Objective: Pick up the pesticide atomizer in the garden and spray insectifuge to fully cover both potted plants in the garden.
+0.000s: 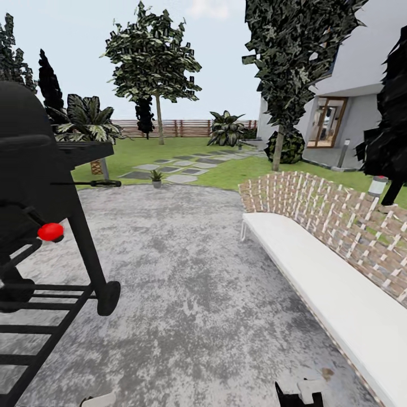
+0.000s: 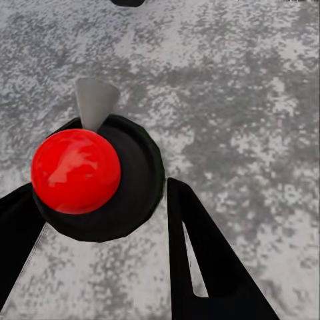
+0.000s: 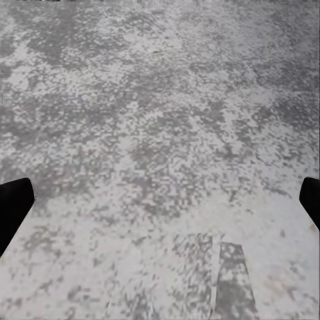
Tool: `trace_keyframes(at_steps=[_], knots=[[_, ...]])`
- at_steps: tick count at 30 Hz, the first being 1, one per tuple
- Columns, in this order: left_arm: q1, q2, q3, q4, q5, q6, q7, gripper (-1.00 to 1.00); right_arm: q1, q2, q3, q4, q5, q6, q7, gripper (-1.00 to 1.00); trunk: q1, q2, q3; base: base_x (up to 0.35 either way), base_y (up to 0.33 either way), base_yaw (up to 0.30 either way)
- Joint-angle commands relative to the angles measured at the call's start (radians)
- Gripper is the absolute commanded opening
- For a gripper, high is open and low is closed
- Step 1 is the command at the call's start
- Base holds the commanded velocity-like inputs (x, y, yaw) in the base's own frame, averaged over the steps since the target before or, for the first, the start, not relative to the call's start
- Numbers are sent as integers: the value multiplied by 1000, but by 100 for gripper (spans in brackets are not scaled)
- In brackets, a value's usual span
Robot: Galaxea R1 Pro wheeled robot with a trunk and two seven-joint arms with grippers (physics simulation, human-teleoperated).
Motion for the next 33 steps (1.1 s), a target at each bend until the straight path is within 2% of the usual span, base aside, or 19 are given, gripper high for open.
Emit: trace_keyframes(at_steps=[1,15,33], knots=[[-1,0,1,1,-1,-4,1,-100,0,0,-1,1,4,-3,2,100,0,0,-1,259,0,234],[-1,0,5,2,1,-6,1,-100,0,-6,1,1,7,-5,6,100,0,0,-1,328,0,37],[-1,0,6,2,2,-7,1,-100,0,-2,0,1,5,-5,2,100,0,0,-1,339,0,12]])
